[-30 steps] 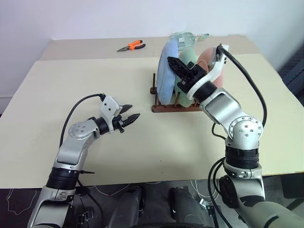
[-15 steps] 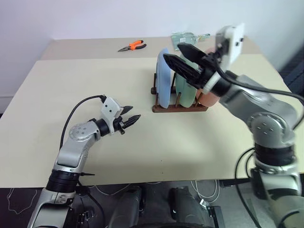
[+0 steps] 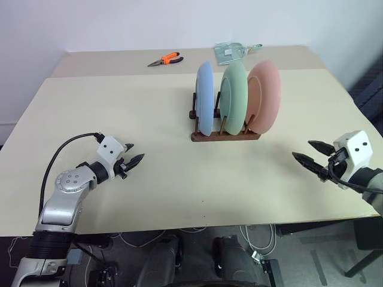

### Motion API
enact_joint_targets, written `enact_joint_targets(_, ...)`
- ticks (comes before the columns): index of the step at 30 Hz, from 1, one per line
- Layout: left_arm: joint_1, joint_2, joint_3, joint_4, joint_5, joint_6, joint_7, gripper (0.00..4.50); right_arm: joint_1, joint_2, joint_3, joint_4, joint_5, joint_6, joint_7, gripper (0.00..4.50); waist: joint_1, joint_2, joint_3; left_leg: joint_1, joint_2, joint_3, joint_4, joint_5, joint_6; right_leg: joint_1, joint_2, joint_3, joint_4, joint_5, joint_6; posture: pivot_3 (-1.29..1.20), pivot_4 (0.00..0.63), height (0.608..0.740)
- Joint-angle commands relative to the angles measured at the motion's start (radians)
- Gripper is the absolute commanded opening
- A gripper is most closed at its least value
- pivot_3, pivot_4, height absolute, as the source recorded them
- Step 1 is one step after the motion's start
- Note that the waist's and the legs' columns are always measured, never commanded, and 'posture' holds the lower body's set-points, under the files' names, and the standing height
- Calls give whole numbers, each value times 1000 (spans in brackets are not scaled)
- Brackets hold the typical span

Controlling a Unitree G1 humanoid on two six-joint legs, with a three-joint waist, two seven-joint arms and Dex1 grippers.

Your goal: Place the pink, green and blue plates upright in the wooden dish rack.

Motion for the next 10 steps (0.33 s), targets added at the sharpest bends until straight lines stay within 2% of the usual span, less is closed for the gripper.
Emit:
enact_joint_targets(1, 19, -7, 28, -35, -2, -17, 17, 2411, -54, 14, 52, 52, -67, -78, 32, 2854, 2, 0, 0, 0, 0, 0, 0, 0, 0, 0, 0, 0, 0, 0, 1, 0, 150, 719)
enact_joint_targets(10, 73, -50, 31, -120, 1, 10, 85, 2411, -226, 96, 136, 296, -169, -197, 38, 2854, 13, 0, 0, 0, -1, 0, 0, -1, -2, -1, -1, 0, 0, 2, 3, 0, 150, 719)
